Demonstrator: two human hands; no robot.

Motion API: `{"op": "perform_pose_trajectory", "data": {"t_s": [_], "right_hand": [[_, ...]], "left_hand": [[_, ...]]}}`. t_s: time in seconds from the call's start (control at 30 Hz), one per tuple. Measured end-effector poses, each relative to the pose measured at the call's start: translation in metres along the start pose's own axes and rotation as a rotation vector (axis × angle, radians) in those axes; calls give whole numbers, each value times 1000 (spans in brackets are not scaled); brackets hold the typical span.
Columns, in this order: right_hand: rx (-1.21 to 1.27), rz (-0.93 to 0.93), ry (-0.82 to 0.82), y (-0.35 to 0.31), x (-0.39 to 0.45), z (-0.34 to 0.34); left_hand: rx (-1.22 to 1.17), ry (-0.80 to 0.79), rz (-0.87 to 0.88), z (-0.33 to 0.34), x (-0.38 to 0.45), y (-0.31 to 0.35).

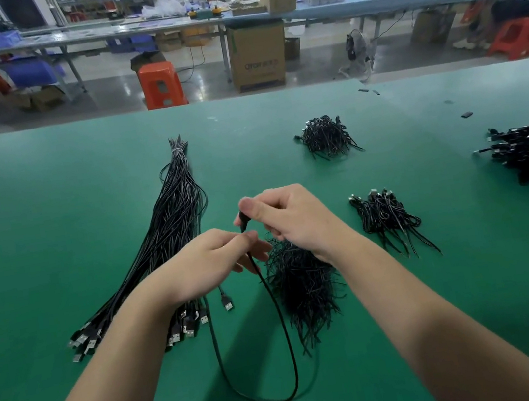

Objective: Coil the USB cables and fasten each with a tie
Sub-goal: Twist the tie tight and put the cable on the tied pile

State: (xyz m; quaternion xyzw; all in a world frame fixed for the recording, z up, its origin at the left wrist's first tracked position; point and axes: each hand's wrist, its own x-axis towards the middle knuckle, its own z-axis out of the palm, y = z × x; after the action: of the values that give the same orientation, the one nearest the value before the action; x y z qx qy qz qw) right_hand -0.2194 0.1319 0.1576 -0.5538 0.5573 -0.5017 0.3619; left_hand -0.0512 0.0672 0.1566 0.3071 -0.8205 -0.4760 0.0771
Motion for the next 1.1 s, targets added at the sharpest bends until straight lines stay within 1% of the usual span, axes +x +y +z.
{"op": "perform_pose_trajectory", "data": {"t_s": [0.13, 0.2, 0.27, 0.33, 0.4, 0.43, 0.5, 0.57, 0.63, 0.77, 0.83, 0.87, 0.93, 0.97, 1.0, 1.03, 1.1], "right_hand": [[-85, 1, -1, 3, -1, 2], [-118, 16, 28, 5, 0, 4], [-114, 63, 74, 7, 0, 7], [-76, 157, 96, 12, 0, 11], [5, 264, 84, 19, -2, 14], [55, 310, 48, 21, -4, 17], [213, 355, -103, 22, -9, 24], [379, 334, -229, 18, -15, 33], [514, 313, -264, 14, -17, 40], [751, 374, -353, 12, -20, 54], [903, 413, -416, 14, -21, 60], [963, 416, -445, 16, -21, 63], [1045, 401, -493, 22, -23, 66], [1078, 392, -516, 25, -25, 67], [1111, 389, -535, 29, -26, 67], [1144, 391, -553, 33, -27, 66], [1193, 398, -574, 39, -28, 64]], "left_hand": [[46, 3, -7, 4, 0, -1], [76, 25, 14, 6, 2, -2], [65, 117, 65, 6, 2, -5], [29, 255, 125, 4, 1, -6], [3, 400, 175, 1, 0, -6], [-16, 462, 186, -1, -1, -6], [-60, 518, 187, -3, -2, -7], [-146, 488, 180, -3, -2, -8], [-280, 467, 185, -3, -1, -9], [-554, 520, 291, 5, -1, -4], [-739, 524, 305, 14, -2, 2], [-872, 515, 292, 15, -2, 5], [-1104, 495, 281, 7, -4, 11], [-1170, 477, 282, -1, -7, 11], [-1214, 434, 285, -8, -11, 12], [-1244, 359, 294, -14, -14, 11], [-1240, 146, 305, -21, -20, 6]]}}
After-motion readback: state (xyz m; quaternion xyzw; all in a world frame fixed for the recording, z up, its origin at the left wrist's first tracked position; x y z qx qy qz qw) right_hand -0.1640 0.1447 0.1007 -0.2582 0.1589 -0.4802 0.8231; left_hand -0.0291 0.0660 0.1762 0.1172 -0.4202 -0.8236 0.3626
